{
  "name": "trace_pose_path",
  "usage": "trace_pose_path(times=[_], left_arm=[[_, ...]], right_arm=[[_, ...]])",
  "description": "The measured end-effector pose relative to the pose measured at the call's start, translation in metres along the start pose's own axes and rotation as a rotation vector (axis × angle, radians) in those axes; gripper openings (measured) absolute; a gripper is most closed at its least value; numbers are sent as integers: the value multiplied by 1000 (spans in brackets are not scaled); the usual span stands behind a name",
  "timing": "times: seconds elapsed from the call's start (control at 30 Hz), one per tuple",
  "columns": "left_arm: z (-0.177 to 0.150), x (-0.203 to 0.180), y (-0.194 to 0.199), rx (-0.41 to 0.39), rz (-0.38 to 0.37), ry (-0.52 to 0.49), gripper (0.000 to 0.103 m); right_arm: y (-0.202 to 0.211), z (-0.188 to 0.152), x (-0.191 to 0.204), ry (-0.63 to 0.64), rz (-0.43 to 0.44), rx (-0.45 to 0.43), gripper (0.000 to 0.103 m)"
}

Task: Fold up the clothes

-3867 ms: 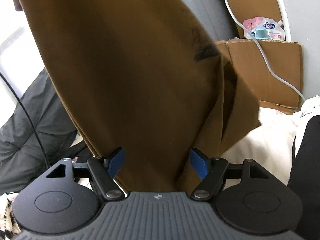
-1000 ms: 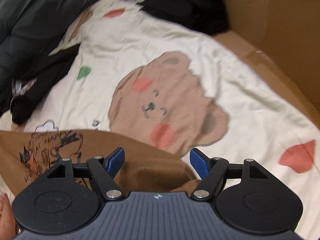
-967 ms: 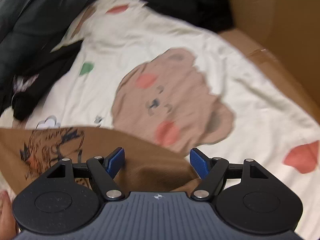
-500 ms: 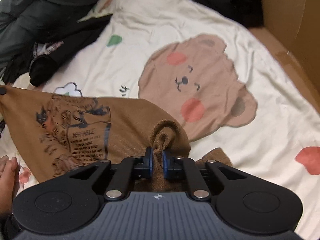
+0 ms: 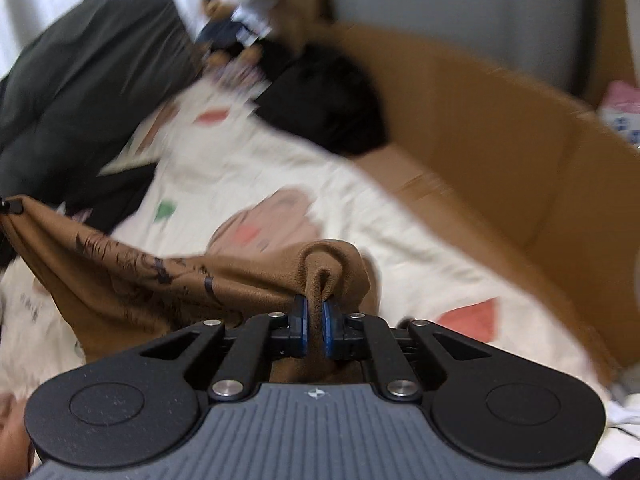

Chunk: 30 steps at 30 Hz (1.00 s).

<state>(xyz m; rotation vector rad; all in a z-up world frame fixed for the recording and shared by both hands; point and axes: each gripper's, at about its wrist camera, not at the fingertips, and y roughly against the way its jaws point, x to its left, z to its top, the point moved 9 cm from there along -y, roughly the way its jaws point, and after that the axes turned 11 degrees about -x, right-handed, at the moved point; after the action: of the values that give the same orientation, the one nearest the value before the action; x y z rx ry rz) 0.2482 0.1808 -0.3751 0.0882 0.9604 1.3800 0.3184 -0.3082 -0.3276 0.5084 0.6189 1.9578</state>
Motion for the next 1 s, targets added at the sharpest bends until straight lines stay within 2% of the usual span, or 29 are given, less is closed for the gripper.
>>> trace_pose_path(times=[0.23, 0.4, 0.6, 0.83, 1.0], left_arm=[[19, -87, -47, 1, -111, -83, 7], [2, -108, -72, 48, -128, -102, 7], [-27, -99, -84, 113, -112, -78, 7], [-70, -63, -72, 181, -62, -34, 7], [-87, -39, -53, 204, -28, -1, 7]], right_arm=[[54, 14, -65, -57, -99, -87, 8], [85, -1, -91, -85, -131, -90, 8], [90, -53, -101, -124, -130, 11, 8], [98, -104, -76, -139, -78, 95, 8], [110, -134, -58, -155, -50, 138, 8]])
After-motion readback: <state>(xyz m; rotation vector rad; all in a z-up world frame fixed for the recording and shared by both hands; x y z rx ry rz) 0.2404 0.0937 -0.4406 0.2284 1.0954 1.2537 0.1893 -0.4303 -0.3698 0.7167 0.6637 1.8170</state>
